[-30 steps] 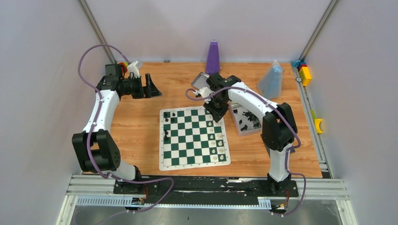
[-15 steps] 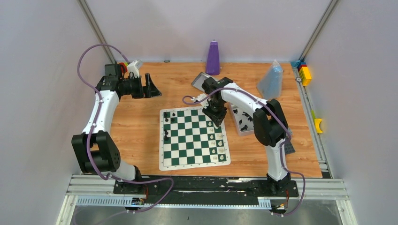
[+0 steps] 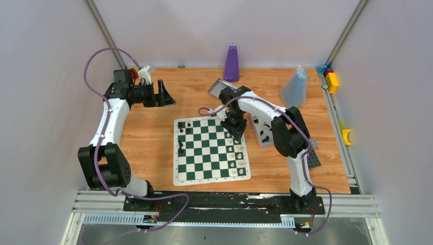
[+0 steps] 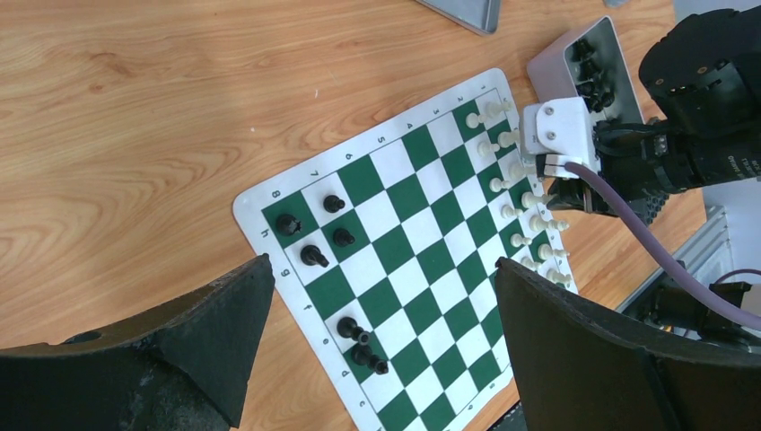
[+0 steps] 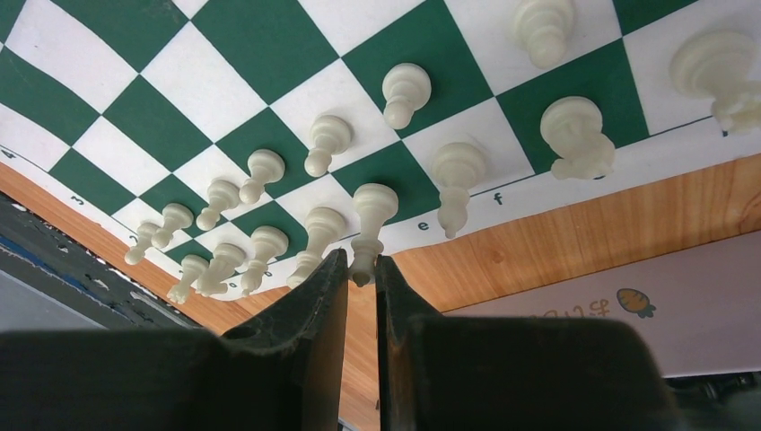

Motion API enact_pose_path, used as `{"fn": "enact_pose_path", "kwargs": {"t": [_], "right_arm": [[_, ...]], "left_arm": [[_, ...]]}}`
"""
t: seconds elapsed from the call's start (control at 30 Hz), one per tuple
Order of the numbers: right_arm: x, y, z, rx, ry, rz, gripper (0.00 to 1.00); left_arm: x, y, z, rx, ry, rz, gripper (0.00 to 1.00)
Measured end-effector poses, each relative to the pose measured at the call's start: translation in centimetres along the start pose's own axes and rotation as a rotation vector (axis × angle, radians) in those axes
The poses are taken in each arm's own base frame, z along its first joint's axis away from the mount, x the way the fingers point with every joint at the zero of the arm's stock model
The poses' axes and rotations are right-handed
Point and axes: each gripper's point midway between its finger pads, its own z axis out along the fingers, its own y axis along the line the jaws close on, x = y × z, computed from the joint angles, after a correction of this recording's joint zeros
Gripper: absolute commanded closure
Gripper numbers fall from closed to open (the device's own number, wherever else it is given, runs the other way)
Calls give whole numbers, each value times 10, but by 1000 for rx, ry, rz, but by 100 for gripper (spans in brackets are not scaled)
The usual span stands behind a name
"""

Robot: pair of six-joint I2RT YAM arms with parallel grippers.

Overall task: Set up the chess pieces on the board
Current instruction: Place the chess piece on the chessboard.

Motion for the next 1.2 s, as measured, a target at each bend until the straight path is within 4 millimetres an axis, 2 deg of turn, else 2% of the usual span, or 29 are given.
{"fn": "enact_pose_path", "kwargs": {"t": [0.57, 0.97, 1.2], "right_arm": [[1, -3, 5, 3, 18, -5, 90], [2, -5, 5, 16, 25, -5, 64], [-5, -5, 1, 17, 0, 1, 61]], "left_arm": [[0, -1, 0, 8, -1, 1, 0], [0, -3, 0, 15, -1, 1, 0], [0, -3, 0, 15, -1, 2, 0]]}}
